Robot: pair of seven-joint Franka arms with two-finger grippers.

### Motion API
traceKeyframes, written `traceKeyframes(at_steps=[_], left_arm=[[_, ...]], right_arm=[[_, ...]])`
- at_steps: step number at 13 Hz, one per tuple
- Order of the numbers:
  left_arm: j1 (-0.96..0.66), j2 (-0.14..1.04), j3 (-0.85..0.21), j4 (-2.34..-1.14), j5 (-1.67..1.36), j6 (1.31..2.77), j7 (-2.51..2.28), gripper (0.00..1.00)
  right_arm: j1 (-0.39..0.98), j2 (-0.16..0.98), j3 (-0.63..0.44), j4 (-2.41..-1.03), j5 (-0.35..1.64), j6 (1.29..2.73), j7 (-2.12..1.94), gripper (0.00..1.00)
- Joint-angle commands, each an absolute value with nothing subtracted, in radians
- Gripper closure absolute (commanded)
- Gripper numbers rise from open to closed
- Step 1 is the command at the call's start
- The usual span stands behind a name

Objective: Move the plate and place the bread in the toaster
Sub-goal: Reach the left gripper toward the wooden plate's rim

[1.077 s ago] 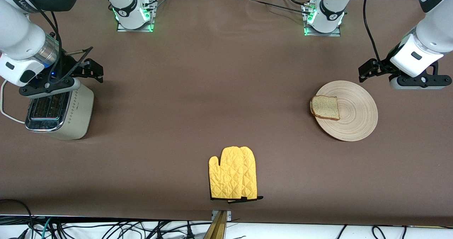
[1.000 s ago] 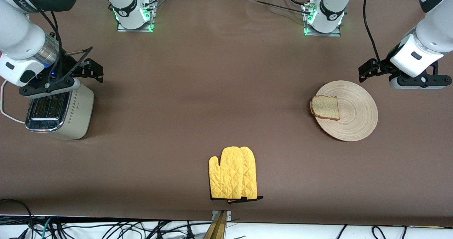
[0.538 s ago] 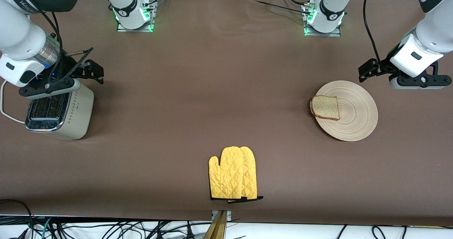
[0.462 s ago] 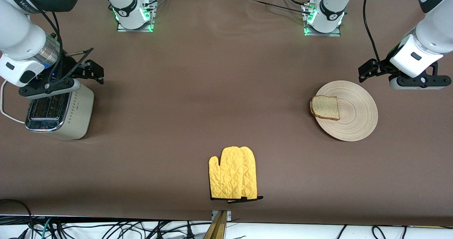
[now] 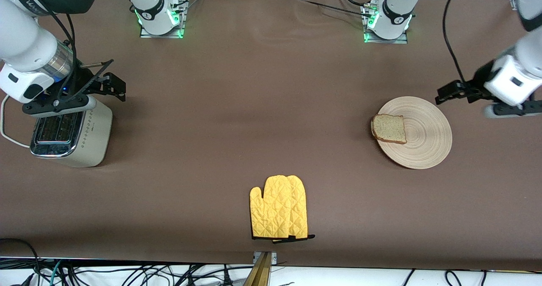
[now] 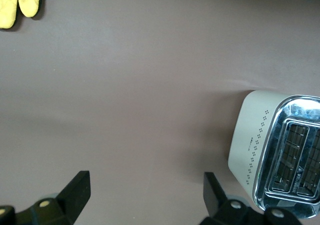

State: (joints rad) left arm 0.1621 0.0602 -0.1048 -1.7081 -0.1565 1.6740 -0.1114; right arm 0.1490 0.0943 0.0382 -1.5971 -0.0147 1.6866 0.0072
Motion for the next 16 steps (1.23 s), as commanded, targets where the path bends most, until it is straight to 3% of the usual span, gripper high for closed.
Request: traceKeyframes(at_steps=[1, 8, 14, 16], left_arm=[[0.323, 0.158, -0.115, -1.654, -0.253, 1.658, 0.028, 0.00], [0.555, 0.363, -0.115, -1.651, -0.423, 1.655, 0.561, 0.00], [0.699, 0.645, -0.117, -1.644, -0.607, 1.657, 0.909, 0.00], [0.712, 0.721, -0.115, -1.590, -0.607, 1.661, 0.987, 0.00]], right_arm=[[0.146, 0.092, 0.043, -1.594, -0.015, 1.681, 0.029, 0.00], [0.149, 0.092, 0.043, -1.594, -0.015, 1.660, 0.037, 0.00], [0.149, 0.092, 0.043, -1.594, -0.014, 1.660, 0.038, 0.00], [0.146, 0.092, 0.043, -1.594, -0.014, 1.660, 0.037, 0.00]])
